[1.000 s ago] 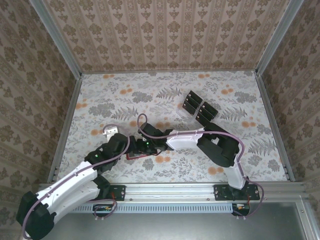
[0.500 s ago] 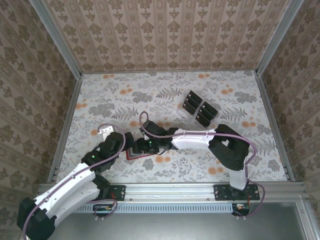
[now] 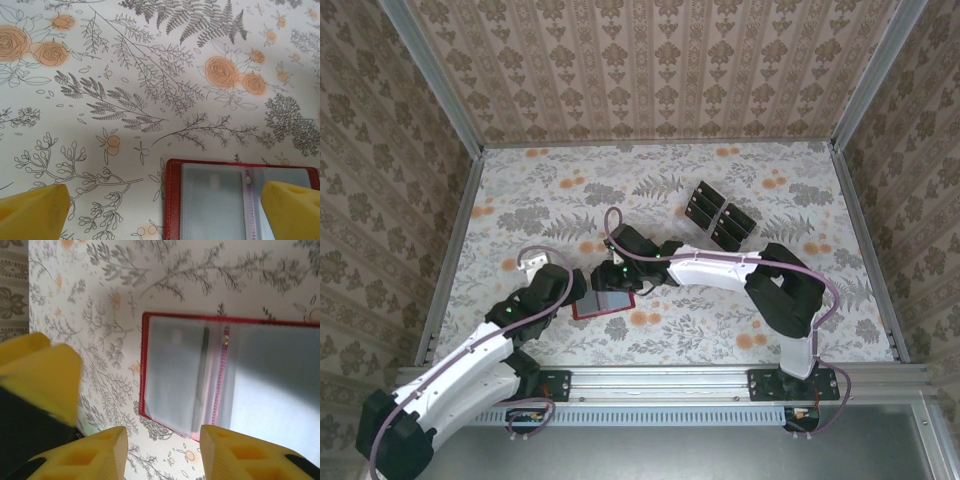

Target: Put the credit cards into the card holder

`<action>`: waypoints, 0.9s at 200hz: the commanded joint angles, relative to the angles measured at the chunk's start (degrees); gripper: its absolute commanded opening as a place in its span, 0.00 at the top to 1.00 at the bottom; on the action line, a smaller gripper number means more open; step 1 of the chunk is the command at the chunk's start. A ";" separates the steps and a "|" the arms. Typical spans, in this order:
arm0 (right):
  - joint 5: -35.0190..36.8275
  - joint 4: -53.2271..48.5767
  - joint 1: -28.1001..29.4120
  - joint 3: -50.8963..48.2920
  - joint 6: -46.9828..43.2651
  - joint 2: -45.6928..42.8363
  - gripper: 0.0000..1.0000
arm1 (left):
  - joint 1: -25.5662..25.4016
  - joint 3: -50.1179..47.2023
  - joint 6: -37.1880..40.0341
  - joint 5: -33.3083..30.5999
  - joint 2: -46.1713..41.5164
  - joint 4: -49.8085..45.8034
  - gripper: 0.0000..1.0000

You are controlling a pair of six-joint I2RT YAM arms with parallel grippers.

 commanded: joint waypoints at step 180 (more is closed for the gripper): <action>9.90 -3.33 -3.20 -5.97 -1.49 3.61 0.74 | 1.44 -0.11 3.60 5.05 5.13 2.85 0.00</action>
